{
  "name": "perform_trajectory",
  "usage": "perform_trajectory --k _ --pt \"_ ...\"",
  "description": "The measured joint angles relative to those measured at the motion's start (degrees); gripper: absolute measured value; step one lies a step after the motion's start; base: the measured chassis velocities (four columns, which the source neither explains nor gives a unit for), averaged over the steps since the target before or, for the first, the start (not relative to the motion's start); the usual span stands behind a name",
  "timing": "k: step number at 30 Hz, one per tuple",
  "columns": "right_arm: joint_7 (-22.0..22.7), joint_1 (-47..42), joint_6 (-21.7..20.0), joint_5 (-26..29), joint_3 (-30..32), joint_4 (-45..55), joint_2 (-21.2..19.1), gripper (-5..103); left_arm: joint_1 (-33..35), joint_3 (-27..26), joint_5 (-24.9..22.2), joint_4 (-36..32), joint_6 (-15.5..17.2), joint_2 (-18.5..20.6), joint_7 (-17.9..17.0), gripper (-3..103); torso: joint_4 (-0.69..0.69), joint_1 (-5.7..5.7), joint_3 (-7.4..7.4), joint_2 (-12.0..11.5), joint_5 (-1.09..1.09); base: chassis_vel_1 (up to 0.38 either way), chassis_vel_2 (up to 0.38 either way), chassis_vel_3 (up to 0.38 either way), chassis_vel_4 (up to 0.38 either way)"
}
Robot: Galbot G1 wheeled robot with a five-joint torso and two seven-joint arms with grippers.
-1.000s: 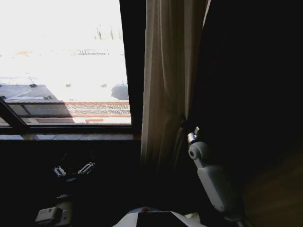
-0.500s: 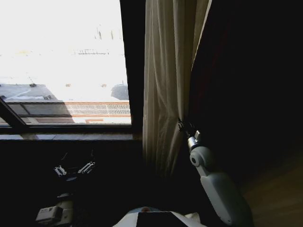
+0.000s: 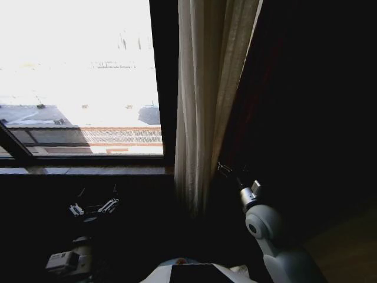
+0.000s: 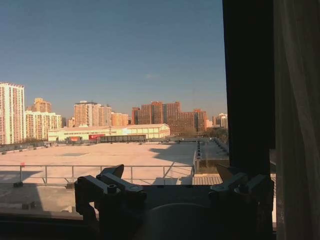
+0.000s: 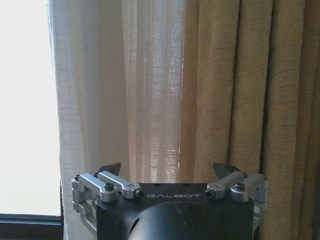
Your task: Open the curtains by pulling them apart, changing their state from closed to fully open.
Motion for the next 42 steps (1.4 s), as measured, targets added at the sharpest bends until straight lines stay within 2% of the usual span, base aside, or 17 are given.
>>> perform_trajectory --k 3,9,23,40,42 --pt "-1.8 -2.5 1.1 -3.1 0.6 1.5 0.7 100 -1.0 -0.7 -2.3 0.0 1.5 2.2 -0.1 100 -0.01 0.0 0.0 0.0 -0.01 0.0 0.0 0.0 0.0" --pt "-3.0 -4.7 2.1 -6.0 1.4 2.3 1.1 100 -2.0 -1.0 -3.9 0.0 3.0 4.4 -0.2 100 -0.01 0.0 0.0 0.0 -0.01 0.0 0.0 0.0 0.0" --pt "-4.4 -6.6 3.0 -7.4 3.9 3.2 1.0 100 -1.9 -0.6 -4.1 0.0 3.2 4.6 -0.1 100 0.0 0.0 0.0 0.0 0.0 0.077 0.06 -0.069 -0.067" --pt "-4.5 -6.3 3.1 -7.3 3.9 3.1 0.7 100 -1.4 0.0 -2.7 0.0 1.9 2.8 0.1 100 -0.01 0.0 0.01 0.0 0.02 0.292 0.3 -0.288 -0.304" --pt "-4.8 -6.1 3.2 -7.3 3.6 3.1 0.7 100 -1.3 0.1 -2.4 0.0 1.7 2.6 0.1 100 0.0 0.01 0.0 0.0 -0.04 0.256 0.265 -0.296 -0.271"
